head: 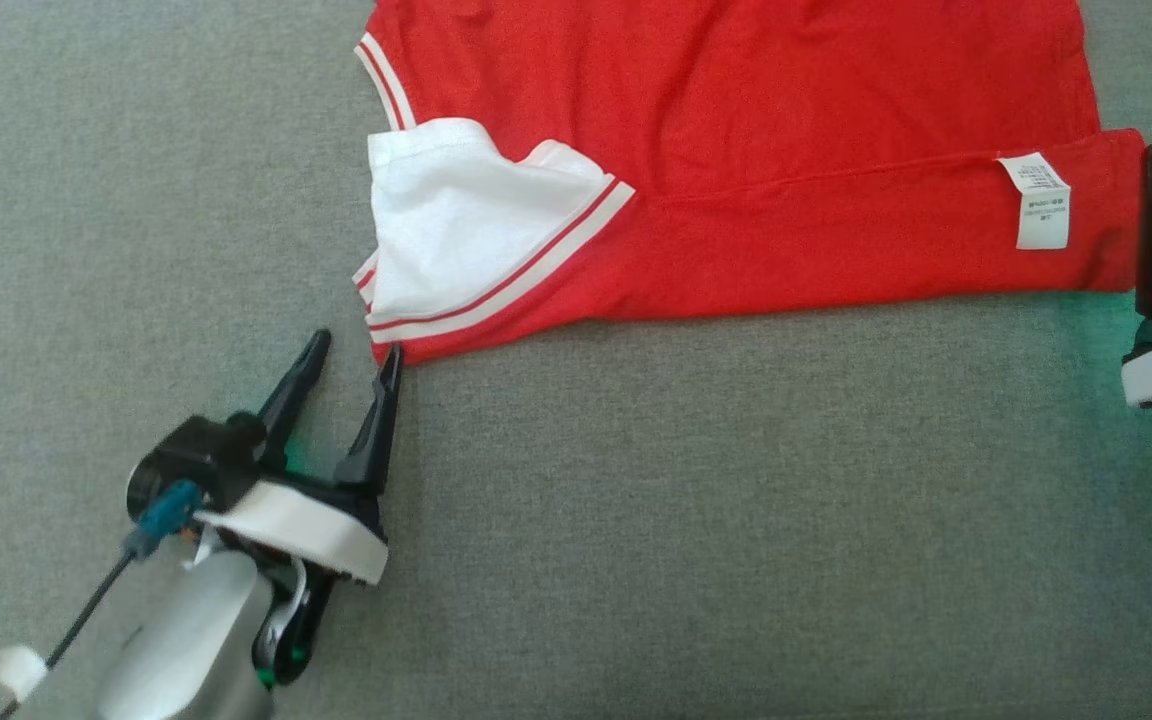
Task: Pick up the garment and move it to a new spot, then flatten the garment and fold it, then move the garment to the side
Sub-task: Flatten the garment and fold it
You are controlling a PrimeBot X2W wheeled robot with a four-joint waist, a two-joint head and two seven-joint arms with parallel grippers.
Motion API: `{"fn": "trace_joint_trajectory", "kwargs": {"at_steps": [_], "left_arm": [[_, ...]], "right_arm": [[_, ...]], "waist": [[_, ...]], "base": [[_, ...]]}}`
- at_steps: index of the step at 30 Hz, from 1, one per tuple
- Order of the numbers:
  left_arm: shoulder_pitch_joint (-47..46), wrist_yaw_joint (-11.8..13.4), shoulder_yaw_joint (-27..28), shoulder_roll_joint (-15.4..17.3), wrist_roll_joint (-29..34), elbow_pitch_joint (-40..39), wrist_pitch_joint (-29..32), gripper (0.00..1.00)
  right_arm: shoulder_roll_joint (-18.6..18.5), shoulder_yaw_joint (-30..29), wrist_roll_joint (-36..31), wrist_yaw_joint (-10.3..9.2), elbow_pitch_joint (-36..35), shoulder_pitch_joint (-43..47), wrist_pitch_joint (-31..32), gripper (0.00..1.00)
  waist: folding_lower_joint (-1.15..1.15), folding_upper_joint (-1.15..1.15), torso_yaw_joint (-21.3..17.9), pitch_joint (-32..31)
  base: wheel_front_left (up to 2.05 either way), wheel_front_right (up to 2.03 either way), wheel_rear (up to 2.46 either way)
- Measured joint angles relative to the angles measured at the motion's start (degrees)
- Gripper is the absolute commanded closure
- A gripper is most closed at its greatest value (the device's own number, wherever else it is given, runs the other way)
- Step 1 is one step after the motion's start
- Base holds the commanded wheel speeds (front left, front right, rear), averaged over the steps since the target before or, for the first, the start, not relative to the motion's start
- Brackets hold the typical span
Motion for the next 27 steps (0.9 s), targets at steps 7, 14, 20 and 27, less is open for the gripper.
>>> {"fn": "trace_joint_trajectory", "kwargs": {"at_steps": [7, 14, 20, 27], "left_arm": [[-3.82, -0.6, -0.67, -0.71, 0.0, 2.96, 1.21, 0.16], [-4.78, -1.92, -1.99, -0.33, 0.01, 3.31, 1.78, 1.0], [-4.16, -2.01, -1.93, 0.21, 0.0, 2.07, 1.14, 1.0], [-2.86, -1.55, -2.02, 0.56, -0.01, -0.51, 1.13, 1.0]], "right_arm": [[0.18, -0.74, -0.31, 0.0, -0.76, 0.01, 0.25, 0.0], [0.59, -0.93, -0.73, 0.0, -0.77, 0.03, 0.25, 0.0], [2.68, -1.04, -0.66, 0.0, 1.59, 0.3, 3.74, 0.0], [5.69, -1.88, 0.6, 0.0, 6.33, 0.21, 10.28, 0.0]], "waist": [[0.0, 0.0, -0.52, 0.82], [0.0, 0.0, -0.61, 0.9], [0.01, 0.0, -0.54, 0.3], [0.01, 0.0, 0.13, 0.26]], "base": [[0.0, 0.0, 0.0], [0.0, 0.0, 0.0], [0.0, 0.0, 0.0], [0.0, 0.0, 0.0]]}}
